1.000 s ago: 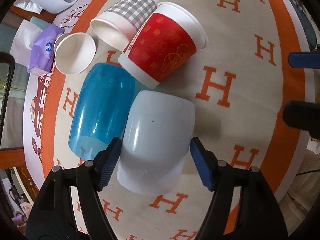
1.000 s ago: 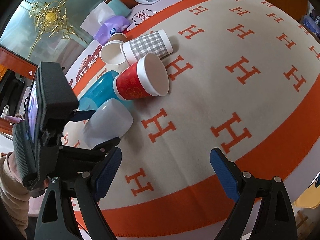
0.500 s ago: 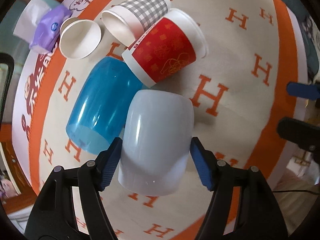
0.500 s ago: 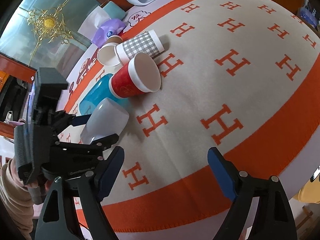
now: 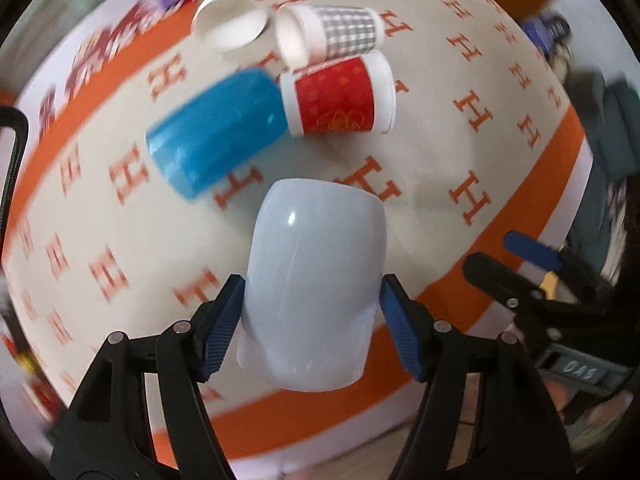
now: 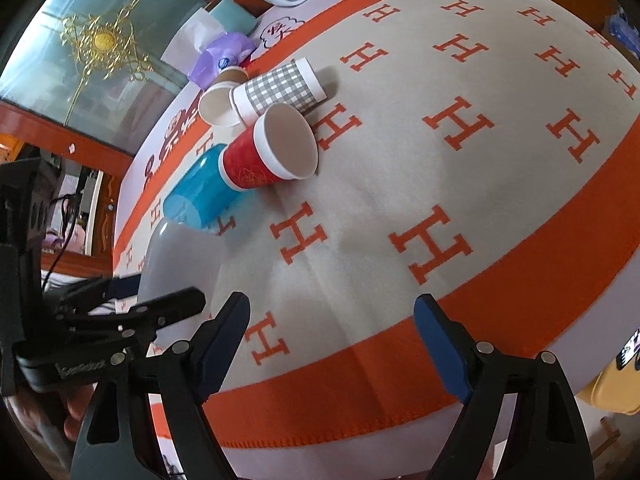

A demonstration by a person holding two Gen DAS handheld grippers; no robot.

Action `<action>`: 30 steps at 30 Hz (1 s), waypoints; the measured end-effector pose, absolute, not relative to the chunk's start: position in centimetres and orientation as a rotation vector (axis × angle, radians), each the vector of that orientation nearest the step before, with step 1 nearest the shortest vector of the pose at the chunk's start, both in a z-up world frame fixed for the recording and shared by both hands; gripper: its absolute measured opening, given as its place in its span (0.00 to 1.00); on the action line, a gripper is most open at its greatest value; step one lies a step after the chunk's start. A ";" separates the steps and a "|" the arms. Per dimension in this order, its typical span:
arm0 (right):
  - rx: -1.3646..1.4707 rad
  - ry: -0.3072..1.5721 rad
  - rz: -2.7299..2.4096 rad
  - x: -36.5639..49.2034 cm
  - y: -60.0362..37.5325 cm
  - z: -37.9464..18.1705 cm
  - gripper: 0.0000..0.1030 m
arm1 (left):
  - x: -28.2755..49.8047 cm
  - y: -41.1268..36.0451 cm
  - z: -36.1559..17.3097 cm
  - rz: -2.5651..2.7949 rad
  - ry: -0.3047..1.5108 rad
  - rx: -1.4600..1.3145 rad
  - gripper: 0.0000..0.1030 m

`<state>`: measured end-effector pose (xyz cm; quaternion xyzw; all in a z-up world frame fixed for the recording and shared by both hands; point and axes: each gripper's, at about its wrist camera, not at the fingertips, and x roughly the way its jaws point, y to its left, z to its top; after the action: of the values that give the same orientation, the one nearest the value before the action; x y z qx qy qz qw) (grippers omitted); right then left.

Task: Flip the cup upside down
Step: 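Close the left gripper around the white plastic cup and lift it, then stand the white cup upright on the cloth and open the left gripper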

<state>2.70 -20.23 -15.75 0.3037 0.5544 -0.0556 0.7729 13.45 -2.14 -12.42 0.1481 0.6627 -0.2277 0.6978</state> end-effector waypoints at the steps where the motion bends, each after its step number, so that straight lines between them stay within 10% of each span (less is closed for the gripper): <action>1: 0.652 1.208 -0.115 2.6 -20.2 -15.9 0.83 | 13.0 -1.9 -12.7 -0.488 1.493 0.294 0.64; 18: 0.559 1.337 -0.010 2.9 -21.3 -19.4 0.83 | 8.3 2.4 -19.4 -0.149 1.622 -0.397 0.64; 30: 0.540 1.334 0.039 2.6 -22.6 -19.3 0.83 | 8.0 0.7 -19.0 -0.118 1.598 -0.332 0.67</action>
<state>2.57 -22.63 -19.26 0.2475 0.6107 0.0177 0.7520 8.02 0.73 -19.04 -0.1482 0.7128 -0.0525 0.6835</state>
